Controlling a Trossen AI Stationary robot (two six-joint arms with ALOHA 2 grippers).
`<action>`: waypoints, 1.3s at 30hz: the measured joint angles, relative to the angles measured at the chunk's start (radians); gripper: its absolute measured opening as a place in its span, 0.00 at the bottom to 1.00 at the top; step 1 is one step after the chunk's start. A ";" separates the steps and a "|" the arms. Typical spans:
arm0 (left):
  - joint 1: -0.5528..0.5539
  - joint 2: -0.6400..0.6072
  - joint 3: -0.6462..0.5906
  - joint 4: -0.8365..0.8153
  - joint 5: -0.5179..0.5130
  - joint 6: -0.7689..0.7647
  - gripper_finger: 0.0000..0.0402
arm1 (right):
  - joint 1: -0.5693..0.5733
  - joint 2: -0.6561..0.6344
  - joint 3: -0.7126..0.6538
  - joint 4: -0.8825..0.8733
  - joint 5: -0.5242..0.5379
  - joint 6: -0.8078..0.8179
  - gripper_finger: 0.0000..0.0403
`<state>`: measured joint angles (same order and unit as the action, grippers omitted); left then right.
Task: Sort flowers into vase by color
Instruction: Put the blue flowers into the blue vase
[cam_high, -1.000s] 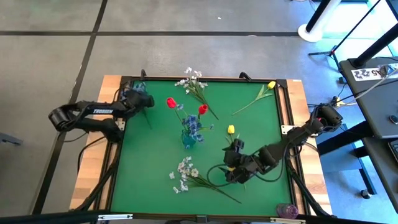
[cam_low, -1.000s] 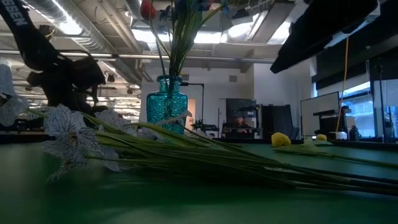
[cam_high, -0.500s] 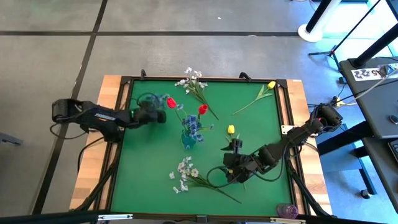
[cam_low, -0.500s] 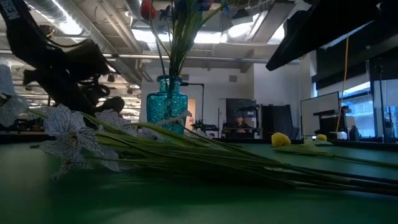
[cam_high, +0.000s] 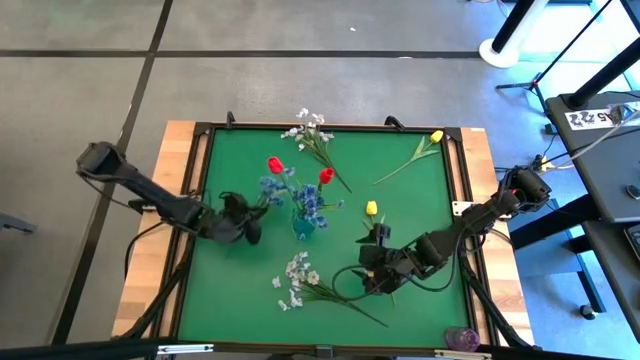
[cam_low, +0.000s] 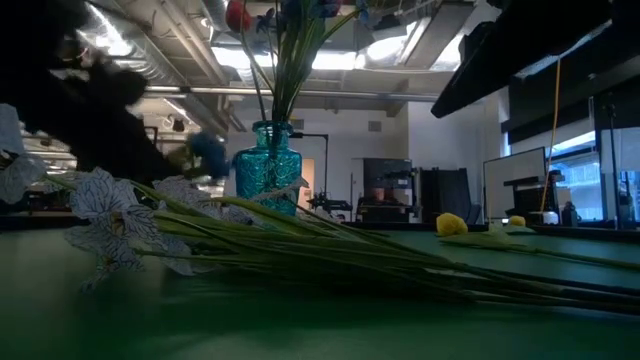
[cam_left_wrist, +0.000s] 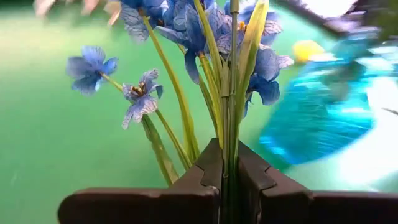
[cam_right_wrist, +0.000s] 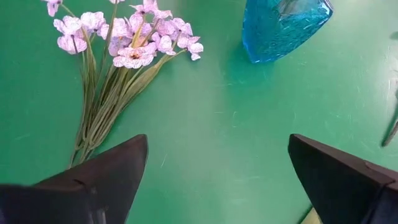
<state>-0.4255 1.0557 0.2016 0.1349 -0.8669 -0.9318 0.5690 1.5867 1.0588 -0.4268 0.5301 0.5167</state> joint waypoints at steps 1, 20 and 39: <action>-0.039 -0.025 0.000 0.000 -0.034 0.035 0.03 | 0.000 0.000 0.000 0.002 0.000 0.012 0.96; -0.421 -0.390 0.001 0.631 -0.135 0.859 0.03 | 0.001 0.000 0.000 0.020 0.016 0.185 0.96; -0.016 0.281 0.171 1.432 0.693 1.333 0.03 | 0.000 0.000 0.000 0.076 0.086 0.182 0.96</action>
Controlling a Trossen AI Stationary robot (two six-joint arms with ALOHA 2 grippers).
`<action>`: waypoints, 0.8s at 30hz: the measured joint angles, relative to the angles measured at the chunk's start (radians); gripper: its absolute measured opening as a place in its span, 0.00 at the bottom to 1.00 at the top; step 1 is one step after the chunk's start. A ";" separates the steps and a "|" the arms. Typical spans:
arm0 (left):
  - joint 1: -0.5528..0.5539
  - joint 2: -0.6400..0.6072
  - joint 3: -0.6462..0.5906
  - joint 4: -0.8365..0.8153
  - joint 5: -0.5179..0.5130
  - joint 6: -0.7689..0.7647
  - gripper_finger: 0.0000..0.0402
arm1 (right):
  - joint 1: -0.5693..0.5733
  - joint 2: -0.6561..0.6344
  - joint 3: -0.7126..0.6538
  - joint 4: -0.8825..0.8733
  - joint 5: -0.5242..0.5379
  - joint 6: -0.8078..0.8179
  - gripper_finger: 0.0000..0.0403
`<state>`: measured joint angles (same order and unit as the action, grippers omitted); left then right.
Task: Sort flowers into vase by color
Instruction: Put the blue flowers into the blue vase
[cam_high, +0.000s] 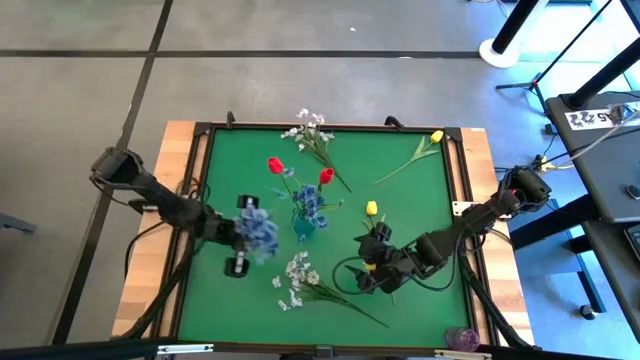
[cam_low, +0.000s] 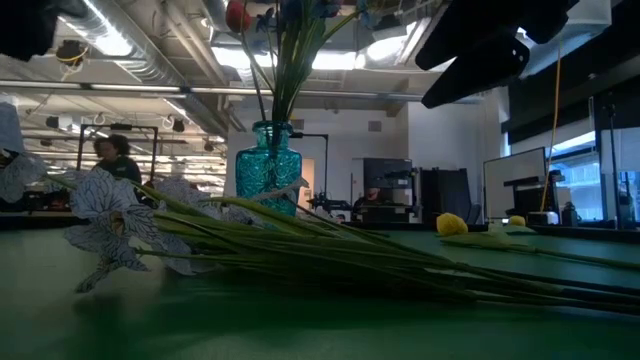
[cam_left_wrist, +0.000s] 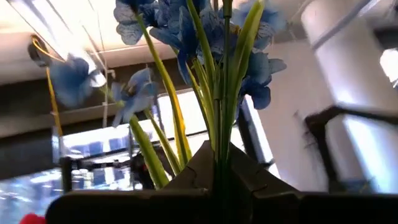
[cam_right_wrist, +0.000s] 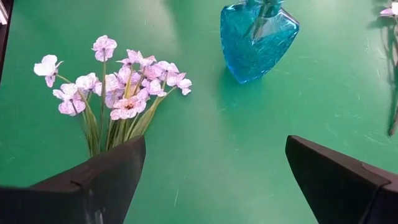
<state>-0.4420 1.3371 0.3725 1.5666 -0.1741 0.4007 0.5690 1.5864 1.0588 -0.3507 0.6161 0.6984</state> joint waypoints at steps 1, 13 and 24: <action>0.009 0.027 0.026 -0.002 -0.005 0.028 0.03 | 0.000 0.000 0.000 0.004 0.005 0.000 0.96; 0.238 0.170 0.134 0.001 0.081 -0.112 0.03 | 0.001 0.005 0.000 0.006 0.017 0.001 0.96; 0.353 0.256 0.214 0.002 0.132 -0.186 0.03 | 0.000 0.006 0.000 0.004 0.020 0.000 0.96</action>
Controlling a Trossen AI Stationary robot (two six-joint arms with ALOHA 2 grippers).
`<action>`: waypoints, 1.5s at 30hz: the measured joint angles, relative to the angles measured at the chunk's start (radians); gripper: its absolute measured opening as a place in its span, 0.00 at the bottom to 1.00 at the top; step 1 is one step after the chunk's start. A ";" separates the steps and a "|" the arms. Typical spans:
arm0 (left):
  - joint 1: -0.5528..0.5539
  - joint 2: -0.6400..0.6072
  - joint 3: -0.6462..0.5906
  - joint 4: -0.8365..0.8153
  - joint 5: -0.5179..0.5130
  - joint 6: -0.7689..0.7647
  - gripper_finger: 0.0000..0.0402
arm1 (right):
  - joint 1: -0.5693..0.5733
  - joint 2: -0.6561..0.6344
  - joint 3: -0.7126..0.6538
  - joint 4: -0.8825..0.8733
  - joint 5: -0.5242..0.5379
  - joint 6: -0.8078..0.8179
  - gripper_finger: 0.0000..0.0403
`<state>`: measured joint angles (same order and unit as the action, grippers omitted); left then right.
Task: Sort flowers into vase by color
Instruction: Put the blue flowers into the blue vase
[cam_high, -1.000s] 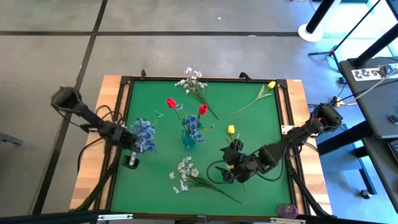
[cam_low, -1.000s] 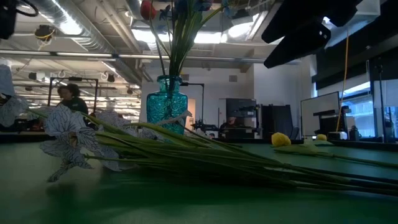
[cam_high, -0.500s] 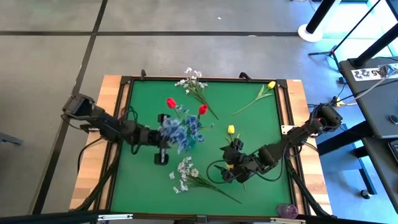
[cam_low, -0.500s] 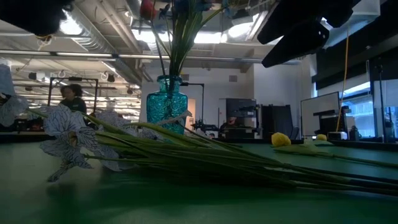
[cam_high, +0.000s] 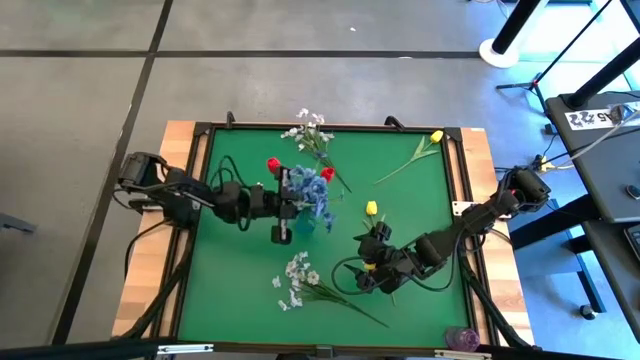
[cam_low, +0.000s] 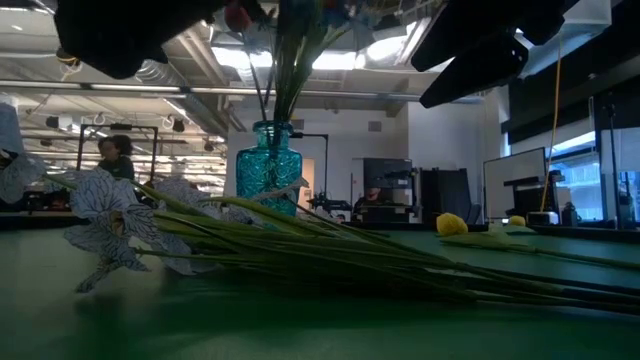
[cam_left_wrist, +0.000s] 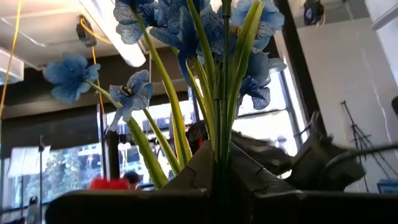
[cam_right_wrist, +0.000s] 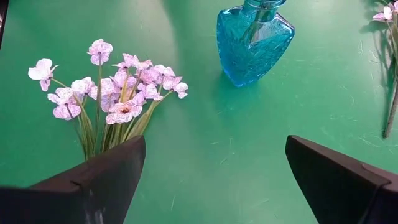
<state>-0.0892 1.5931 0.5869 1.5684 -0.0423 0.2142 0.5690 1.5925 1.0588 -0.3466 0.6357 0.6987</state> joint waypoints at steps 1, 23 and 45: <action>0.006 0.010 0.000 0.000 0.000 -0.004 0.03 | 0.000 0.000 0.000 -0.001 -0.002 0.000 0.96; 0.010 0.058 -0.065 0.000 0.001 -0.022 0.03 | 0.001 0.000 0.000 -0.003 -0.027 -0.008 0.96; -0.038 -0.233 -0.071 -0.578 -0.104 -0.102 0.42 | -0.014 -0.006 0.000 -0.122 -0.082 0.067 0.96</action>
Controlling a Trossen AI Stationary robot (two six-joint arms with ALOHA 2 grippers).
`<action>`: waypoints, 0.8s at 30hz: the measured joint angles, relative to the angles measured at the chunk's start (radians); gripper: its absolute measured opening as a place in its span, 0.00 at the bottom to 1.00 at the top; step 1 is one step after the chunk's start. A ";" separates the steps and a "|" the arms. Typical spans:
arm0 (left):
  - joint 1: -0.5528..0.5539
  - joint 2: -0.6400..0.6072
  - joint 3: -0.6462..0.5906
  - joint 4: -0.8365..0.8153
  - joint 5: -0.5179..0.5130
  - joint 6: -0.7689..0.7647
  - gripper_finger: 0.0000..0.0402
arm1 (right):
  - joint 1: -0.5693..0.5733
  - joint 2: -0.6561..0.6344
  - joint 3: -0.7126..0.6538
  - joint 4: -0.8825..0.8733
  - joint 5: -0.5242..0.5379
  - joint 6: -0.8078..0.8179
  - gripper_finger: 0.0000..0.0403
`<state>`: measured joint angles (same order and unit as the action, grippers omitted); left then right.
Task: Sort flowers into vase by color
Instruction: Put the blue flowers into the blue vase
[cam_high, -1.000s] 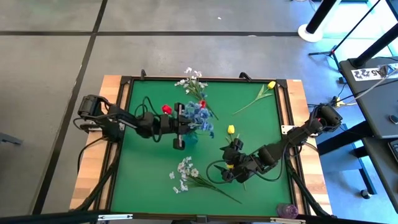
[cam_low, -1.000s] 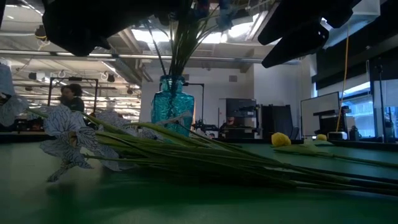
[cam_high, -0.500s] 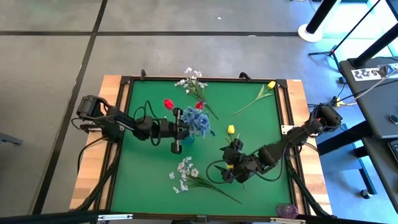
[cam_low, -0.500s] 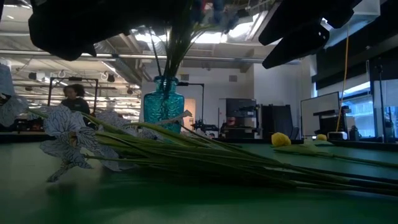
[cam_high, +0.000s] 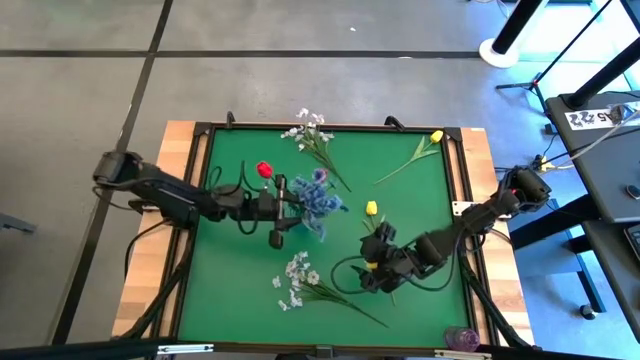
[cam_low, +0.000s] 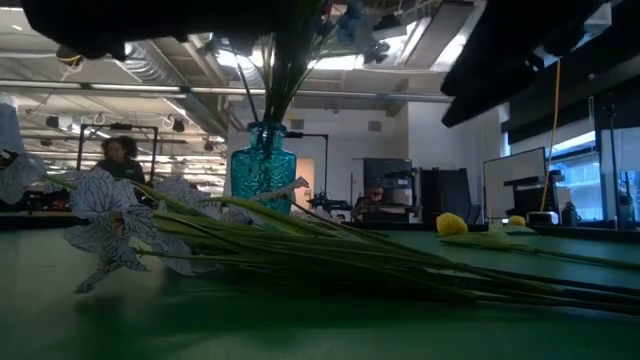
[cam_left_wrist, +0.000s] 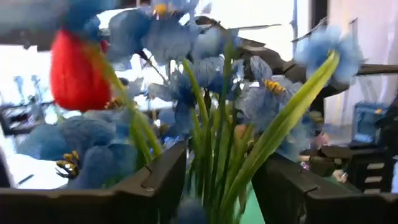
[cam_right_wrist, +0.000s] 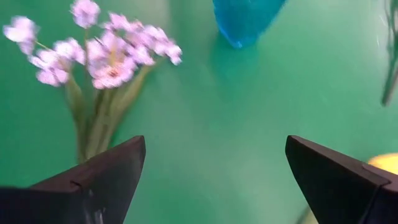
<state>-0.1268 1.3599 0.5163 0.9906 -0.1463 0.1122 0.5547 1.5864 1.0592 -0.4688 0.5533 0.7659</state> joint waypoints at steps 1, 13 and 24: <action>0.000 -0.028 0.000 -0.049 -0.013 -0.003 0.43 | -0.004 0.000 0.000 -0.018 -0.013 0.019 0.96; -0.030 -0.276 0.000 -0.457 -0.016 -0.033 0.46 | -0.147 0.000 0.000 -0.251 -0.130 0.243 0.96; -0.019 -0.293 0.010 -0.327 0.024 -0.030 0.46 | -0.273 0.000 0.000 -0.328 -0.180 0.298 0.80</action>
<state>-0.1458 1.0672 0.5259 0.6633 -0.1222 0.0822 0.2813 1.5860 1.0592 -0.7967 0.3729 1.0641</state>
